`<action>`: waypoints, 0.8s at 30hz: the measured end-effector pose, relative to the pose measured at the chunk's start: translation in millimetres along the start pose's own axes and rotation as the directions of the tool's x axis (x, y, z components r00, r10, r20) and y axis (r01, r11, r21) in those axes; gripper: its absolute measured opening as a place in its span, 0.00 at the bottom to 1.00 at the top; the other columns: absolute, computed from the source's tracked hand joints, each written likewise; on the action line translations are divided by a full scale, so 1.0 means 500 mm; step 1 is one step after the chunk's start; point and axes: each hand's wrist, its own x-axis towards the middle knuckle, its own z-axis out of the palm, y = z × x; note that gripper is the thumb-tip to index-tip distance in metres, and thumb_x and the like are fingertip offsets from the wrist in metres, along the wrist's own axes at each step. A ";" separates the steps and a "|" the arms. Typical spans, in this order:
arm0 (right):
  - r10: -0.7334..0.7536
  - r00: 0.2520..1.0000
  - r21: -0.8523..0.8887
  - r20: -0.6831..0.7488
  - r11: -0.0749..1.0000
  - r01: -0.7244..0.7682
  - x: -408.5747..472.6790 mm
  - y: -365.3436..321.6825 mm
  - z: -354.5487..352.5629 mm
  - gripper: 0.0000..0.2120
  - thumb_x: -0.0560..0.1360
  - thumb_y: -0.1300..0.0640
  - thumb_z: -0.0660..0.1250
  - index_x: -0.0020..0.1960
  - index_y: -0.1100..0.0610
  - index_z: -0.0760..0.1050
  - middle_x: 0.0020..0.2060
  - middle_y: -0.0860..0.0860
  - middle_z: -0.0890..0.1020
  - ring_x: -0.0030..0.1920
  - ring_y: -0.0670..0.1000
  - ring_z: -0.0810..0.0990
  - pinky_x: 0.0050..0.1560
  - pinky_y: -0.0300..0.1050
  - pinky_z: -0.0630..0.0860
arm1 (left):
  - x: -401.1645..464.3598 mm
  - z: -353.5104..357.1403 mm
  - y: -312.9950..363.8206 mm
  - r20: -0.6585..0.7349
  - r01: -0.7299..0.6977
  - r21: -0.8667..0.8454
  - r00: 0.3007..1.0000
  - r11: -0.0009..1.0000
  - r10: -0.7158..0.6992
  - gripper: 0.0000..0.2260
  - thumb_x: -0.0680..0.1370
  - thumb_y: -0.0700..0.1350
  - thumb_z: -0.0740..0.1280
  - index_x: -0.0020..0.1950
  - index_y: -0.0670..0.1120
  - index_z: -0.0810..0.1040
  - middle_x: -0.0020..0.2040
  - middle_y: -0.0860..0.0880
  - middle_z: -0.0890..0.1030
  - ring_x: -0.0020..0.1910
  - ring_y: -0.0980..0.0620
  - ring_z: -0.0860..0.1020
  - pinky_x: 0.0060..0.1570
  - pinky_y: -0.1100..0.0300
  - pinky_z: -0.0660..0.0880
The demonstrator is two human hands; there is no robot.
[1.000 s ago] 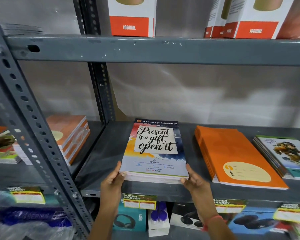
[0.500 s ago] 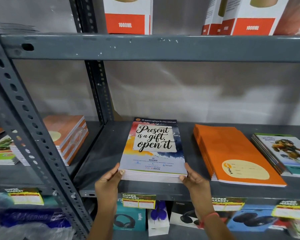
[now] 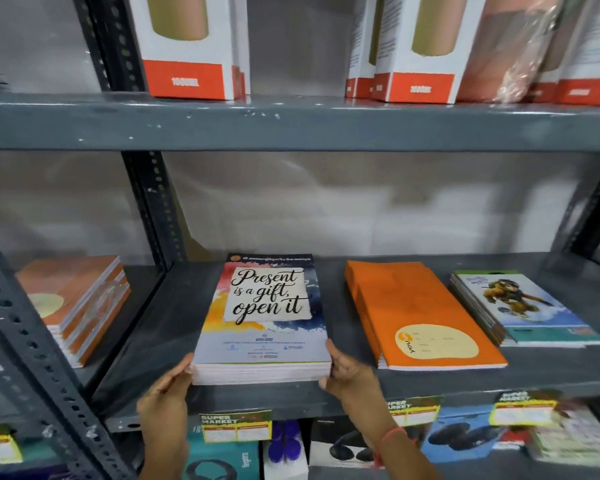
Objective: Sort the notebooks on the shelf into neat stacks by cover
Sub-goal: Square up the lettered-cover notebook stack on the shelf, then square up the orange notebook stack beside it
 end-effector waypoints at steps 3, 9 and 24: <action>-0.243 0.964 -0.386 -0.105 0.903 0.186 -0.036 -0.010 -0.043 0.25 0.73 0.62 0.66 0.68 0.48 0.69 0.41 0.46 0.83 0.38 0.37 0.75 0.40 0.18 0.65 | -0.067 0.036 0.013 -0.072 -0.259 0.091 0.961 0.962 0.266 0.14 0.74 0.29 0.62 0.59 0.30 0.74 0.64 0.37 0.74 0.61 0.48 0.76 0.62 0.69 0.69; -0.349 0.618 -0.244 -0.704 0.937 0.251 -0.076 0.015 -0.259 0.15 0.73 0.64 0.66 0.58 0.53 0.79 0.40 0.59 0.84 0.31 0.38 0.75 0.41 0.20 0.67 | -0.286 0.200 -0.015 0.355 -0.598 0.152 0.776 0.787 0.521 0.23 0.73 0.29 0.63 0.64 0.48 0.71 0.67 0.51 0.71 0.67 0.62 0.69 0.66 0.69 0.64; 0.047 0.998 0.406 -0.028 0.913 -0.032 0.002 0.131 -0.503 0.40 0.62 0.43 0.70 0.72 0.49 0.62 0.70 0.46 0.68 0.65 0.45 0.67 0.61 0.45 0.66 | -0.362 0.370 -0.067 0.555 0.142 0.017 0.822 0.990 -0.128 0.29 0.68 0.54 0.71 0.68 0.54 0.68 0.67 0.56 0.72 0.65 0.55 0.70 0.69 0.53 0.58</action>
